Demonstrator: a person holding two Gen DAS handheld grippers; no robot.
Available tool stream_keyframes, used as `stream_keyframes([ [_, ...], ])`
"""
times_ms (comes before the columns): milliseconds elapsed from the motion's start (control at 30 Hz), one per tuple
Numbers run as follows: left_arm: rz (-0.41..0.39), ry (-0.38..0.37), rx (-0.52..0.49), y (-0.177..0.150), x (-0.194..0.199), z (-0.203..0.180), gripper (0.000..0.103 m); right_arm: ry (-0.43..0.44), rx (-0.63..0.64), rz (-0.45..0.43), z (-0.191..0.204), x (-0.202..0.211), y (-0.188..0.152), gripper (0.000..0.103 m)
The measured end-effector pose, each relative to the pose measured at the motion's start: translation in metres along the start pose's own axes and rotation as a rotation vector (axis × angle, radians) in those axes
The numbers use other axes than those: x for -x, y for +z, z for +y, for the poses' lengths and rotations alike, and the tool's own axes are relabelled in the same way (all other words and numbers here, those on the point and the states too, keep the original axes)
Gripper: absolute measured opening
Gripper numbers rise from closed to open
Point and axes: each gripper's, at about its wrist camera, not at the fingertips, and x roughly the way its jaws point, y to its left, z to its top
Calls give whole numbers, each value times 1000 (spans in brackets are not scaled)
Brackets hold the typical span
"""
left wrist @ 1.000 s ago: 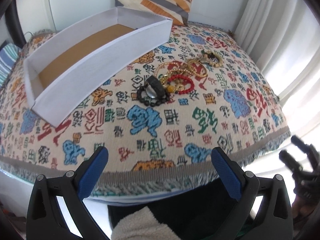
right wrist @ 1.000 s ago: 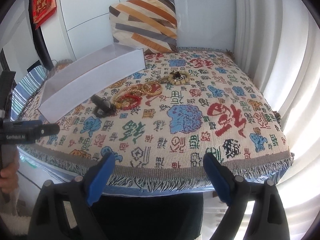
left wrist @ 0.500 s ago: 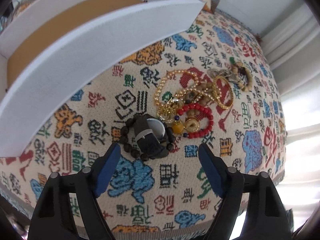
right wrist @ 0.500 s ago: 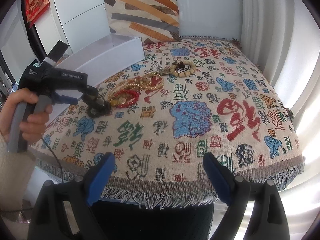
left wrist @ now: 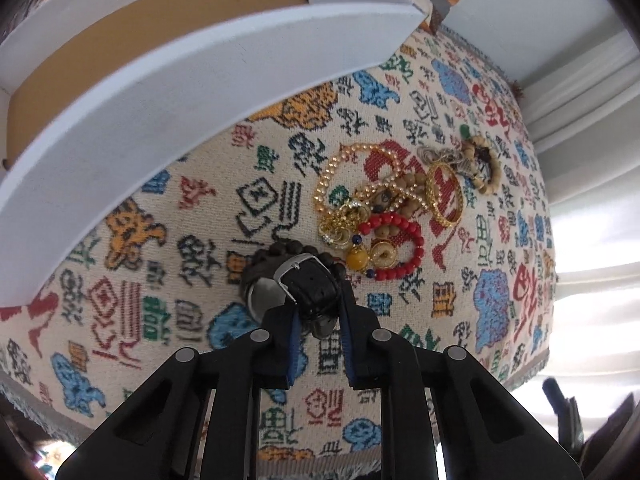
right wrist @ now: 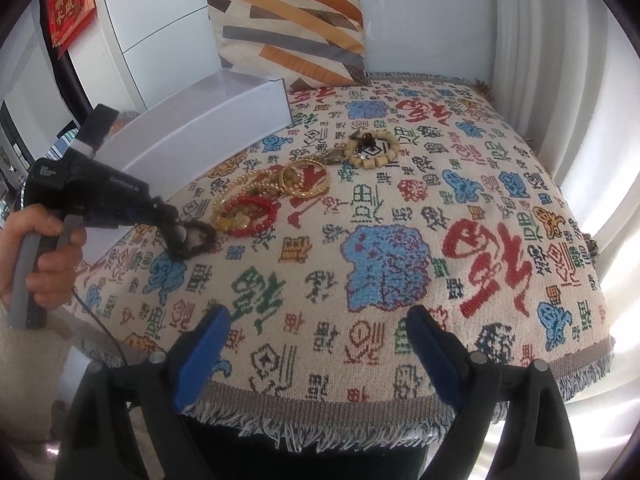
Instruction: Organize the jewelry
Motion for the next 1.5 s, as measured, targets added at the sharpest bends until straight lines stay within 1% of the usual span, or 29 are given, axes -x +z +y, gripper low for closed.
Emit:
stream_keyframes([
  [100, -31, 11, 2, -6, 19, 15, 15, 50, 28, 35, 12, -14, 13, 92],
  [200, -47, 29, 20, -15, 31, 34, 15, 151, 78, 134, 38, -48, 26, 92],
  [267, -57, 46, 34, -22, 37, 47, 15, 224, 105, 181, 56, -69, 34, 92],
  [333, -64, 49, 59, -28, 42, 61, 15, 293, 94, 241, 69, -96, 45, 90],
  [367, -66, 47, 70, -31, 43, 67, 15, 329, 77, 274, 74, -109, 51, 87],
  [400, -69, 43, 83, -34, 45, 73, 15, 356, 53, 308, 79, -123, 57, 75],
  [500, -88, 38, 106, -40, 50, 84, 15, 371, -22, 388, 89, -160, 72, 60],
  [567, -96, 25, 115, -43, 52, 89, 15, 328, -65, 418, 92, -178, 77, 52],
  [633, -102, 16, 116, -44, 53, 91, 15, 283, -66, 438, 98, -191, 80, 51],
  [667, -104, 12, 116, -44, 53, 92, 13, 255, -61, 439, 101, -195, 80, 51],
  [733, -105, -5, 121, -43, 55, 95, 13, 234, -47, 429, 109, -197, 81, 51],
  [767, -107, -9, 123, -44, 57, 96, 13, 227, -29, 419, 114, -197, 81, 48],
  [800, -108, -11, 121, -45, 58, 98, 13, 220, -10, 411, 119, -197, 82, 34],
  [833, -109, -12, 120, -45, 61, 99, 13, 208, 7, 405, 124, -199, 80, 27],
  [867, -110, -14, 119, -46, 64, 100, 13, 187, 31, 397, 129, -202, 80, 12],
  [933, -111, -19, 127, -48, 69, 105, 15, 172, 76, 372, 135, -200, 78, 13],
  [1000, -109, -28, 143, -51, 73, 109, 20, 204, 80, 356, 136, -195, 75, 13],
  [1033, -106, -28, 150, -52, 73, 110, 21, 227, 72, 352, 138, -193, 73, 13],
  [1100, -103, -16, 149, -53, 72, 110, 21, 257, 82, 323, 137, -177, 74, 13],
  [1200, -83, -3, 149, -51, 62, 104, 21, 283, 112, 266, 145, -147, 74, 13],
  [1333, -74, 22, 137, -42, 46, 95, 22, 312, 131, 213, 143, -123, 77, 13],
  [1400, -62, 48, 139, -39, 41, 92, 22, 325, 139, 192, 145, -111, 75, 13],
  [1433, -61, 44, 145, -40, 43, 92, 22, 329, 138, 188, 135, -105, 84, 13],
  [1467, -60, 37, 149, -42, 44, 92, 26, 335, 135, 183, 131, -101, 86, 13],
  [1500, -61, 31, 146, -43, 48, 90, 34, 340, 130, 179, 129, -100, 87, 13],
])
